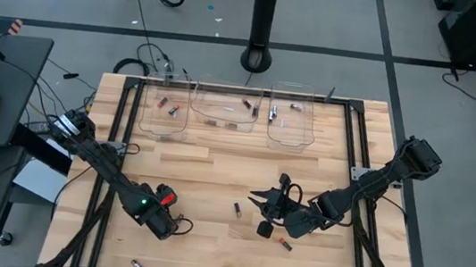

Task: Sort batteries
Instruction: Put the silver battery into the right transparent bin

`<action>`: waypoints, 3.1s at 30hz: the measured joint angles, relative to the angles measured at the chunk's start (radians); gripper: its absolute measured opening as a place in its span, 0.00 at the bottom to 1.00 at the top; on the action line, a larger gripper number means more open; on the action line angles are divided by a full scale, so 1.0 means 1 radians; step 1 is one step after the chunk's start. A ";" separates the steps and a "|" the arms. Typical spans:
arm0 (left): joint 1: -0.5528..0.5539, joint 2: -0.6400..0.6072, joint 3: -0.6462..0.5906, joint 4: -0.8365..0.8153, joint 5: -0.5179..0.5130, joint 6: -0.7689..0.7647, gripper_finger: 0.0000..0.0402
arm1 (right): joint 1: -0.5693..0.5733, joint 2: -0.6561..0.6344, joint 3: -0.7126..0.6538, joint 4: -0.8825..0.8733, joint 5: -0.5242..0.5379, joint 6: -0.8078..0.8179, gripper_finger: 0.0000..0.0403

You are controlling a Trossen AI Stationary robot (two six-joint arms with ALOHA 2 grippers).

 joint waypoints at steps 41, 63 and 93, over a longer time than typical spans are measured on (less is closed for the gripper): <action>0.059 -0.159 0.027 0.086 -0.522 0.495 0.12 | -0.126 0.000 -0.080 0.101 -0.197 -0.100 0.12; 0.633 -0.307 -0.375 1.492 0.123 1.396 0.12 | -0.381 -0.001 -0.232 0.737 -0.460 -0.220 0.30; 0.683 -0.226 -0.292 1.645 0.241 1.407 0.12 | -0.443 -0.001 -0.083 0.735 -0.690 -0.288 0.44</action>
